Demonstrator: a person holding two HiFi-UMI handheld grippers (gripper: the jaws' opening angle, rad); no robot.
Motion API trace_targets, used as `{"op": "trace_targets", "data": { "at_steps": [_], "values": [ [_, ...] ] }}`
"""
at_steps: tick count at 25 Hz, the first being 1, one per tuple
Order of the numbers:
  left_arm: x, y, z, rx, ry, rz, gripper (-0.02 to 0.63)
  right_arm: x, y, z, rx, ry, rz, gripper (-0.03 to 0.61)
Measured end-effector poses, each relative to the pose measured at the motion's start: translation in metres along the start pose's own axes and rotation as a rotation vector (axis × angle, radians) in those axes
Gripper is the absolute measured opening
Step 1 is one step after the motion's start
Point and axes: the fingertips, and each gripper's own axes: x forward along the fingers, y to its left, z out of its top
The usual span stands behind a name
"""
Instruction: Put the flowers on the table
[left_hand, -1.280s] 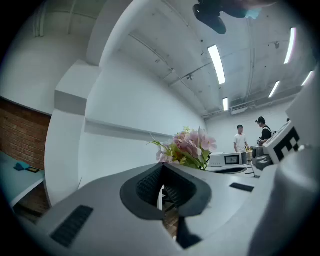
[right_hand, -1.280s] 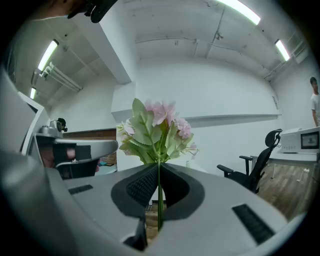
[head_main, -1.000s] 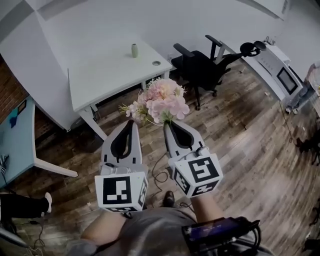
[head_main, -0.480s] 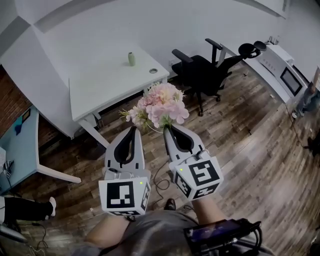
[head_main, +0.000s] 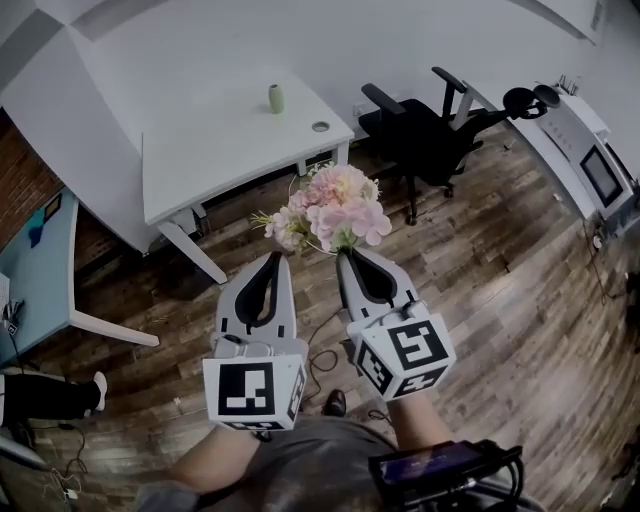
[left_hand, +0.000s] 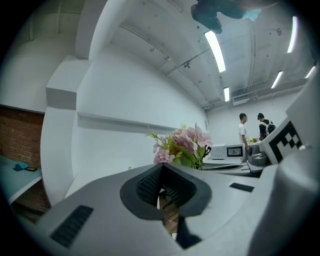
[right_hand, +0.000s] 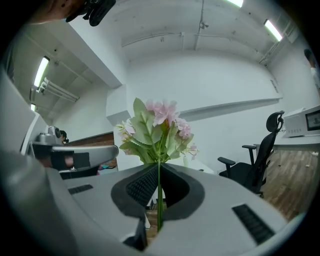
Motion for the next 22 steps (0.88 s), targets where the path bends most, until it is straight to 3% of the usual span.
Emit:
{"op": "trace_targets", "data": {
  "at_steps": [12,22],
  "values": [
    [0.086,0.093,-0.027,-0.084,0.034,-0.010,0.008,0.117,-0.004,-0.009,0.000,0.060,-0.010,0.018],
    [0.142,0.188,-0.007,-0.087,-0.033,-0.030,0.008,0.223,0.018,0.021,-0.049,0.025,-0.022,0.018]
  ]
}}
